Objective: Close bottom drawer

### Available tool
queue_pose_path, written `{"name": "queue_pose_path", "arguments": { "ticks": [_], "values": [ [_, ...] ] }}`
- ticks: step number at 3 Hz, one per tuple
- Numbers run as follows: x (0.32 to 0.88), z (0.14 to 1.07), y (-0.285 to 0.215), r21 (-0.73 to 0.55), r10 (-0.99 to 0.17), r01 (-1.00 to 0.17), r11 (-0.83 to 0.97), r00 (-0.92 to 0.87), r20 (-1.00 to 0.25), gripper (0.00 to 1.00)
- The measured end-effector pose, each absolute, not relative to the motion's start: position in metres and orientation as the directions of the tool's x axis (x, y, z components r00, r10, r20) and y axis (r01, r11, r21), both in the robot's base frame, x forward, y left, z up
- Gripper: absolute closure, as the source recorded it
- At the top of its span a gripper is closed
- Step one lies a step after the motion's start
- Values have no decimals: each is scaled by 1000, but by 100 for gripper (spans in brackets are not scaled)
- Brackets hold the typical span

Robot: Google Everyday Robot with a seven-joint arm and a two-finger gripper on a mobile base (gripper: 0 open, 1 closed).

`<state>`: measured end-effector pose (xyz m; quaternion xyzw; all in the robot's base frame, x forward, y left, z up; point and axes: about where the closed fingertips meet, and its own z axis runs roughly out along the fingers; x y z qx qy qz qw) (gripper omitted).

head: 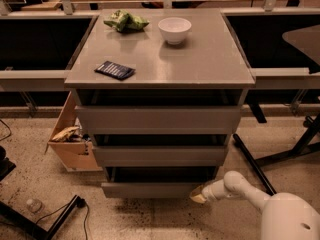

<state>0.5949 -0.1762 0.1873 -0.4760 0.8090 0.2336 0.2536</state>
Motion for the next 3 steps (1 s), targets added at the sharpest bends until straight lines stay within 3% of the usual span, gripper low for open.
{"name": "queue_pose_path", "arguments": {
  "ticks": [1,2,3],
  "values": [
    [633,197,-181,96,-643,-896,434,-383,-664,100],
    [636,198,-182,91,-641,-896,434,-378,-668,96],
    [636,198,-182,91,-641,-896,434,-378,-668,73]
  ]
}}
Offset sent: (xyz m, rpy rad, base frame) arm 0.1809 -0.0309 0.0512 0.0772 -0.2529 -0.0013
